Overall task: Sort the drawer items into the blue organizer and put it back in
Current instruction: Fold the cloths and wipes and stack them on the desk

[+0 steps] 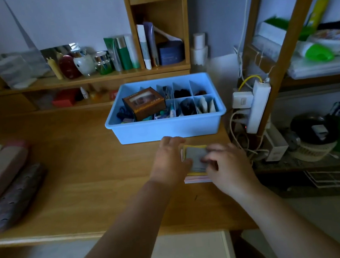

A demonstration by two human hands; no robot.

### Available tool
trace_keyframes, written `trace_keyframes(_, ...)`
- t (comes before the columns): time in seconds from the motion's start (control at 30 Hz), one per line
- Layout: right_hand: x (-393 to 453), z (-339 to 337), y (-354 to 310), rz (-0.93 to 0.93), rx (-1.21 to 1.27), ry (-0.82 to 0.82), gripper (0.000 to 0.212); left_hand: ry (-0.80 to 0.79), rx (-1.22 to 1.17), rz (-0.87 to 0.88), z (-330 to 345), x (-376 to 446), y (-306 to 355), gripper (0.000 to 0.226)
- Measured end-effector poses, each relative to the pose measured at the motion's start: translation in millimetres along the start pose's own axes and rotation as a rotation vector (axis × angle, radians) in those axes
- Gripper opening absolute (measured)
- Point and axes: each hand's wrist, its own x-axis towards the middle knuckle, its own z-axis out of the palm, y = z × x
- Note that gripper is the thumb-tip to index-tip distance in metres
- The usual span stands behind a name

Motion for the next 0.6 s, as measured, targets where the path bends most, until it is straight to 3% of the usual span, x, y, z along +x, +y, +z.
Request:
trace_keyframes(0.13,-4.4,3.4,4.8,0.124,0.173,0.024,0.018,-0.104,0.203,-0.219,-5.5,-1.1,-3.4,0.038)
trace_keyframes(0.33,-18.5,2.4,-11.8,0.151,0.255,-0.071,0.020,-0.293,0.184,-0.292,-14.9,-4.8,-1.0,0.039)
trace_keyframes(0.53,-37.2,7.1,-38.9,0.167,0.473,-0.193,0.022,-0.165,-0.150,-0.286,-35.3,-47.2,-16.7,0.025)
trace_keyframes(0.6,-42.0,16.6,-66.8,0.103,0.480,-0.243,0.022,-0.045,-0.240,-0.333,-56.7,-76.6,-35.0,0.025)
